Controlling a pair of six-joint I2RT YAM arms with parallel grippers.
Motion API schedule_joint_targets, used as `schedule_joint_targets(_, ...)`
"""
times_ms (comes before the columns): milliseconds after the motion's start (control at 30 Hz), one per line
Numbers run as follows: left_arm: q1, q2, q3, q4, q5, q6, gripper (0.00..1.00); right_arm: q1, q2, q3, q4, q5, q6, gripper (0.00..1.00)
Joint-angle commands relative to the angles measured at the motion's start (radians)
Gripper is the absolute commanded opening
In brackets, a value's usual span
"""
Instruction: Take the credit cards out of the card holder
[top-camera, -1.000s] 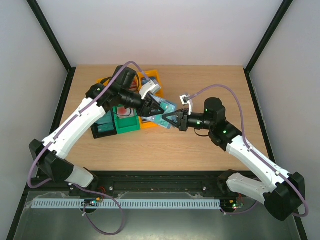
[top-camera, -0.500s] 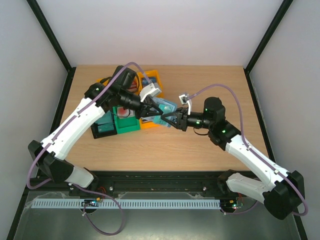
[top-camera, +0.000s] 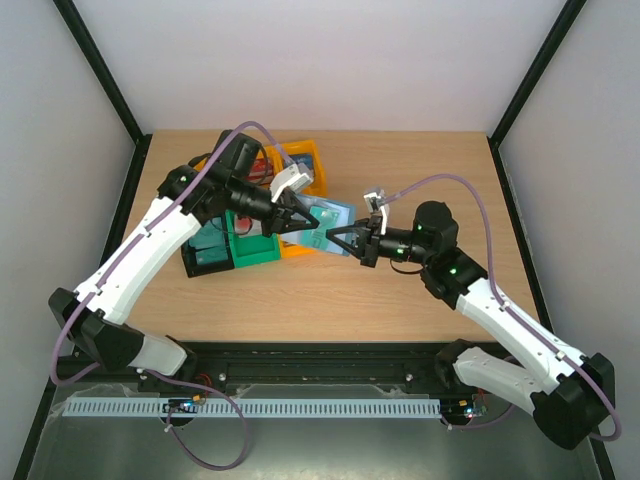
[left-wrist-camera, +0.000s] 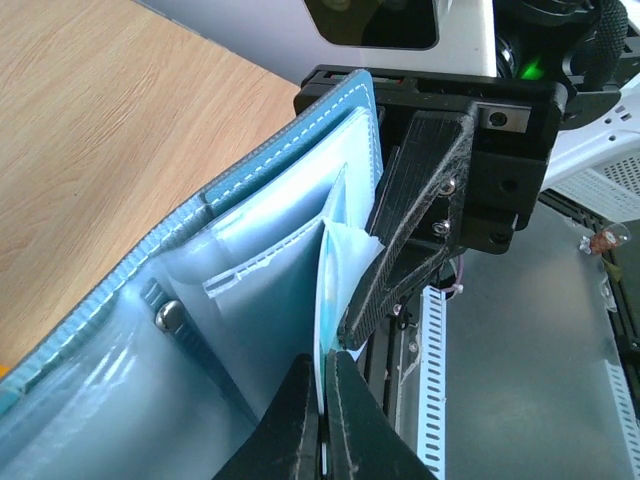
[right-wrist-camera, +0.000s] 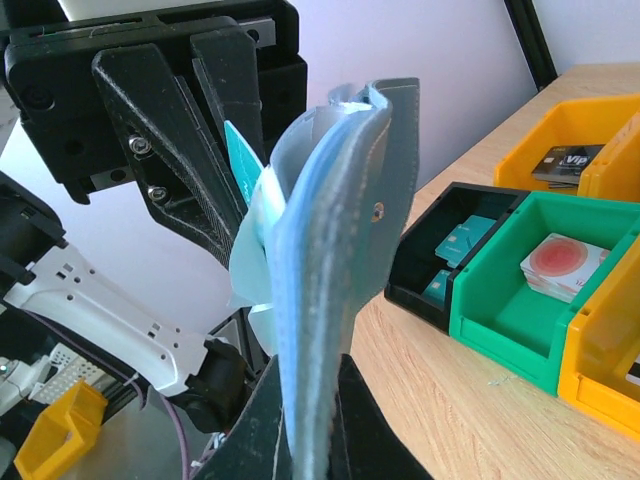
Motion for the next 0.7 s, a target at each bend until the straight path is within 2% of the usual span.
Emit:
schedule_joint_targets(0, 0.026, -0.041, 0.001, -0.012, 0.025, 0.022, 0.02, -0.007, -0.032, -0.002, -0.019, 0.029, -0.035, 0.02)
schedule_joint_targets(133, 0.069, -0.061, -0.003, -0.011, -0.002, 0.025, 0.02, -0.041, -0.037, 0.01, -0.116, 0.061, -0.078, 0.02)
schedule_joint_targets(500, 0.109, -0.083, -0.045, 0.006, -0.045, 0.014, 0.02, -0.126, -0.058, -0.006, -0.174, 0.051, -0.083, 0.02)
schedule_joint_targets(667, 0.137, -0.079, -0.042, 0.005, -0.098, 0.013, 0.02, -0.157, -0.057, -0.002, -0.234, 0.094, -0.083, 0.02)
